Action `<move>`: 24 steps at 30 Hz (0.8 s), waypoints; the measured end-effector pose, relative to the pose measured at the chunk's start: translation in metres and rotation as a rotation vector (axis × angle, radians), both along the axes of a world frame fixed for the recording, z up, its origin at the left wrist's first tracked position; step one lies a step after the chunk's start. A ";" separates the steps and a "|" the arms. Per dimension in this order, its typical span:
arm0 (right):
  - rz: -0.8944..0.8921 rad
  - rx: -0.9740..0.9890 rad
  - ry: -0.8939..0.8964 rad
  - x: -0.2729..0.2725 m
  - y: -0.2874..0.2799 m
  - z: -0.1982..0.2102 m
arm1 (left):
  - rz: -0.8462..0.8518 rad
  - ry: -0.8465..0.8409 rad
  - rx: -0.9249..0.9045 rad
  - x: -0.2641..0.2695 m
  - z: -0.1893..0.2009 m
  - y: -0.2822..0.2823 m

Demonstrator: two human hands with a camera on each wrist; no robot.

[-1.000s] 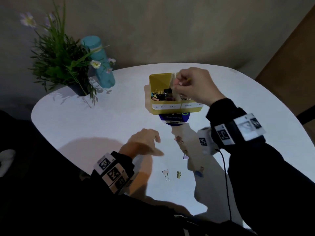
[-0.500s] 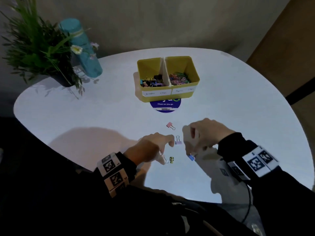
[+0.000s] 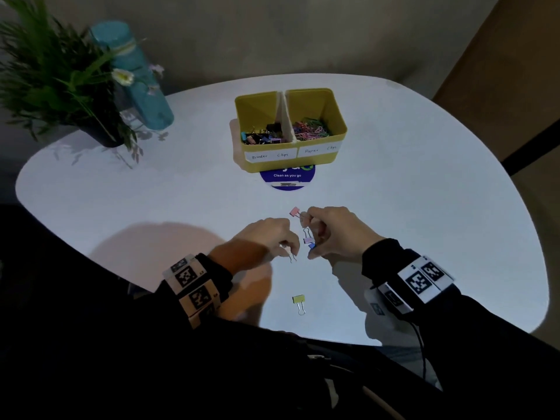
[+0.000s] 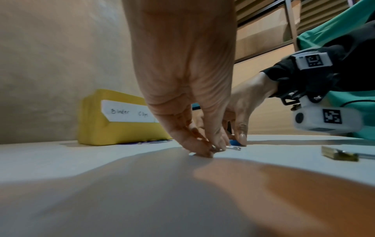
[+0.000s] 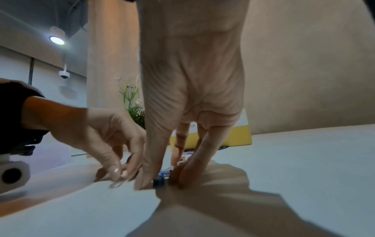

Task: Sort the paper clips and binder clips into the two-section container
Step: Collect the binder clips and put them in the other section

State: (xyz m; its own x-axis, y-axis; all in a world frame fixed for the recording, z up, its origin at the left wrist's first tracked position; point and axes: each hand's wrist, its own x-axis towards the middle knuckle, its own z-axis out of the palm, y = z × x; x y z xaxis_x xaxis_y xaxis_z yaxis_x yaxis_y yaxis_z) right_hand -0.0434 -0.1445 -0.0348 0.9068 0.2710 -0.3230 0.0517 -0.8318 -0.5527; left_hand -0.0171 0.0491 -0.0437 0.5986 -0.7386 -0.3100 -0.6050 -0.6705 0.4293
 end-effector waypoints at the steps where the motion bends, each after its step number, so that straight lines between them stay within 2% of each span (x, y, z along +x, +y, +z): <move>1: 0.020 -0.001 -0.024 0.001 0.002 -0.001 | 0.046 -0.018 -0.014 0.002 -0.002 0.004; 7: 0.040 -0.165 -0.131 0.004 0.014 -0.001 | 0.183 -0.196 0.007 0.010 -0.016 0.022; 12: 0.019 -0.260 -0.185 0.006 0.015 -0.006 | 0.214 -0.212 -0.029 0.024 -0.015 0.019; 16: 0.043 -0.153 -0.234 0.004 0.010 -0.008 | 0.188 -0.217 -0.059 0.034 -0.016 0.011; 19: 0.072 -0.099 -0.216 -0.001 0.011 -0.010 | 0.130 -0.150 -0.142 0.041 -0.016 0.006; 24: -0.005 -0.095 -0.186 -0.011 0.020 -0.019 | 0.130 -0.072 -0.162 0.048 -0.012 -0.003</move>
State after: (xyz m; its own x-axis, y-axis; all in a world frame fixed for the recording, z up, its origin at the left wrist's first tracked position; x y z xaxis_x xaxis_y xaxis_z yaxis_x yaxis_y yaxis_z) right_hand -0.0539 -0.1249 -0.0539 0.9543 0.2429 -0.1743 0.1413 -0.8803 -0.4528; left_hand 0.0309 0.0462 -0.0561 0.7080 -0.6907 -0.1470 -0.5511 -0.6706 0.4965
